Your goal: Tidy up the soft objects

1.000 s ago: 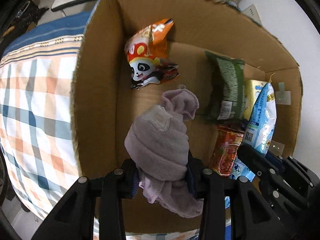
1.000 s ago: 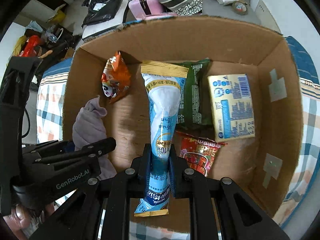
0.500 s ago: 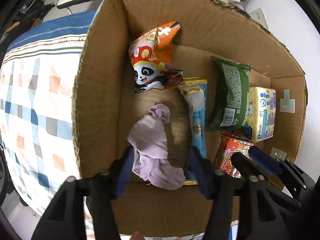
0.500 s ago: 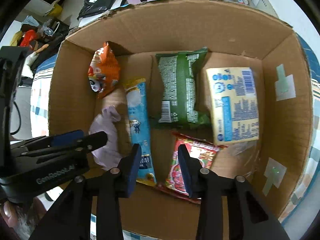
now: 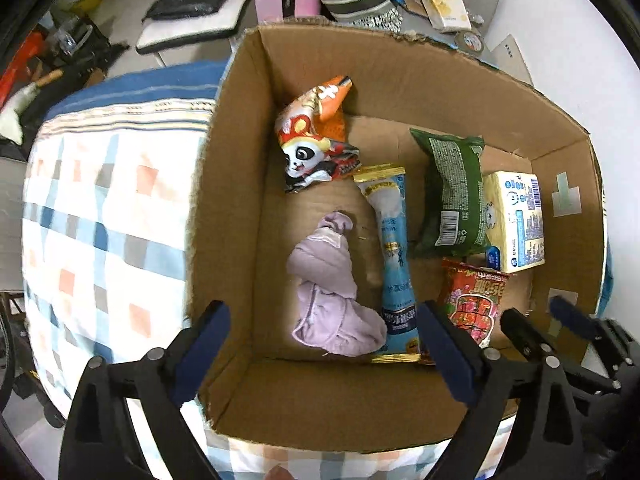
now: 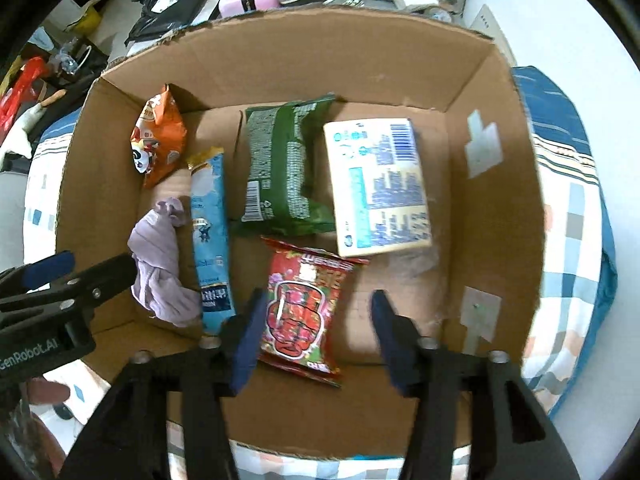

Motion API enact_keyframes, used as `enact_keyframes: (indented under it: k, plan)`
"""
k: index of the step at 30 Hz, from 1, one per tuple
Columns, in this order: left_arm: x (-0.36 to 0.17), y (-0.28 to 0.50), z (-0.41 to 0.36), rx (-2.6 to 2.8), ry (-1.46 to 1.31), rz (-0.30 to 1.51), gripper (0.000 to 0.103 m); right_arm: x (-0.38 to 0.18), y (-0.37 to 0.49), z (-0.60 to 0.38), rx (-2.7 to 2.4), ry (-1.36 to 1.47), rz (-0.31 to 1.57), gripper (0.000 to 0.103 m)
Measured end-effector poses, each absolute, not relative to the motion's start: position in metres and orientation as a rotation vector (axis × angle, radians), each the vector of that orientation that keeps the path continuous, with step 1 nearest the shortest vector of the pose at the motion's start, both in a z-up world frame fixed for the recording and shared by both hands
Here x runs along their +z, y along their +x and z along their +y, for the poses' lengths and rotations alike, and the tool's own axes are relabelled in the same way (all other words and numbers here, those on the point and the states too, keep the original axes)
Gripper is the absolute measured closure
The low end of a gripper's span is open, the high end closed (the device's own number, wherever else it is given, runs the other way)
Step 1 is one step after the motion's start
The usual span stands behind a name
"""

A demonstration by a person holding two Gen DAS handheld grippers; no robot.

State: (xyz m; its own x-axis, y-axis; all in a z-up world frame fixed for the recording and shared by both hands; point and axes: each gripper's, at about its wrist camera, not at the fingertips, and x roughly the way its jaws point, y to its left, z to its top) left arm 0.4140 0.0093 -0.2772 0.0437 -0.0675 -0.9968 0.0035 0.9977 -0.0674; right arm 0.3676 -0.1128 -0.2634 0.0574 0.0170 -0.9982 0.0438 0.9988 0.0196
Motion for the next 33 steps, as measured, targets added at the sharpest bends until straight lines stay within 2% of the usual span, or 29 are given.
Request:
enact_keyframes:
  k: [1,4,6,20,25,33]
  plan:
    - [-0.276,0.412,0.011,-0.047,-0.042,1.516,0.007,-0.26,0.366,-0.115,-0.032,0.044,1.499,0.018]
    - [-0.263,0.402,0.009,-0.026,-0.002,1.472,0.006,-0.251,0.357,-0.122,-0.062,0.027,1.463,0.011]
    - [-0.254,0.397,0.008,-0.021,0.01,1.441,0.002,-0.245,0.355,-0.118,-0.083,0.026,1.451,0.0]
    - [-0.188,0.355,0.006,-0.03,0.011,1.262,0.001,-0.19,0.32,-0.133,-0.138,0.071,1.339,0.0]
    - [-0.144,0.321,0.005,-0.044,0.006,1.189,0.001,-0.145,0.287,-0.139,-0.137,0.092,1.258,0.0]
    - [-0.043,0.246,0.004,-0.079,0.014,1.02,0.001,-0.045,0.209,-0.138,-0.103,0.113,1.082,0.0]
